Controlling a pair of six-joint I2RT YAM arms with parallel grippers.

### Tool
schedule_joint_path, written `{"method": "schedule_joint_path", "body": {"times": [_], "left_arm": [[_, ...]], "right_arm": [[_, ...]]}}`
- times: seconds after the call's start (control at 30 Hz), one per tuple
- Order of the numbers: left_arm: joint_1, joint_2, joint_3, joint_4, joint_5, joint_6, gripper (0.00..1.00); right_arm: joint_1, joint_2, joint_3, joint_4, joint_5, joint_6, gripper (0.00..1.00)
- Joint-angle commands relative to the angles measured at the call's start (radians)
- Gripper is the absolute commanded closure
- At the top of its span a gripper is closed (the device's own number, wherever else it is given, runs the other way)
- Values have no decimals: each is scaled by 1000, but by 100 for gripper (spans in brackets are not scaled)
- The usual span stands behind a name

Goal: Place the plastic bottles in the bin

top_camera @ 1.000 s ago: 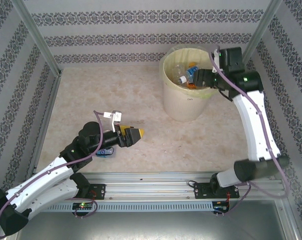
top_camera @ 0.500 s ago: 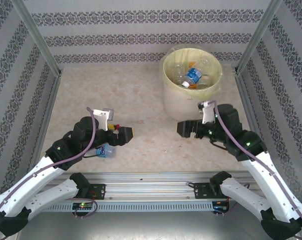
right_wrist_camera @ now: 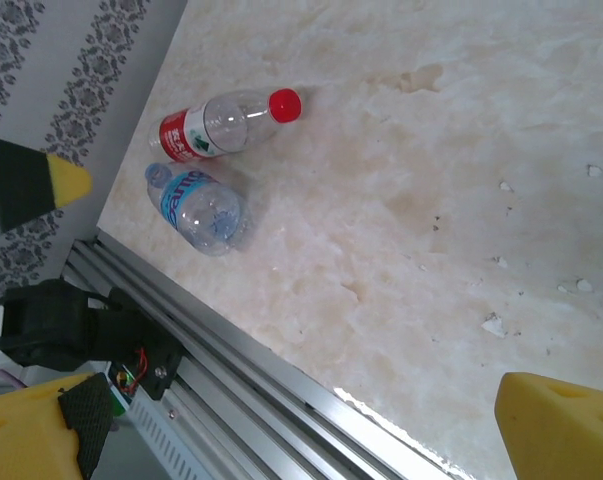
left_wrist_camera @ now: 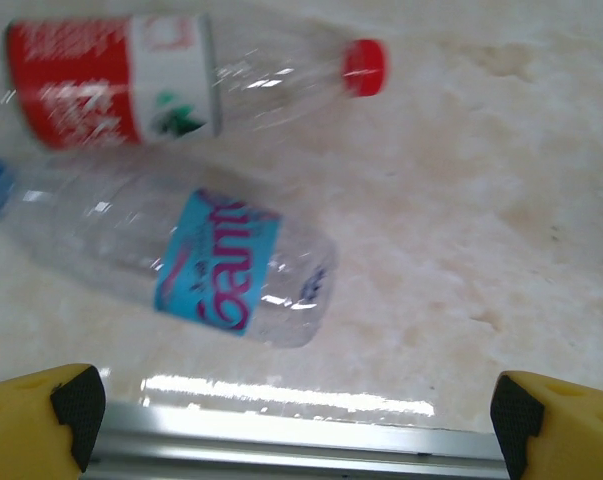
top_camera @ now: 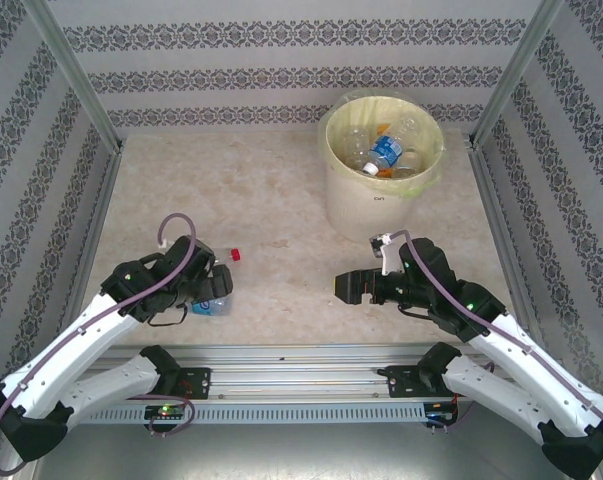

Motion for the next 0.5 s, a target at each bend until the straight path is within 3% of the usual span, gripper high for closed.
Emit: {"method": "schedule_joint_path", "body": {"times": [0.0, 0.47], "left_arm": [[42, -40, -51, -76, -5, -199, 0], [426, -32, -306, 246, 304, -234, 0]], "right_arm": [[14, -13, -24, 59, 24, 26, 2], [22, -8, -39, 67, 22, 30, 2]]}}
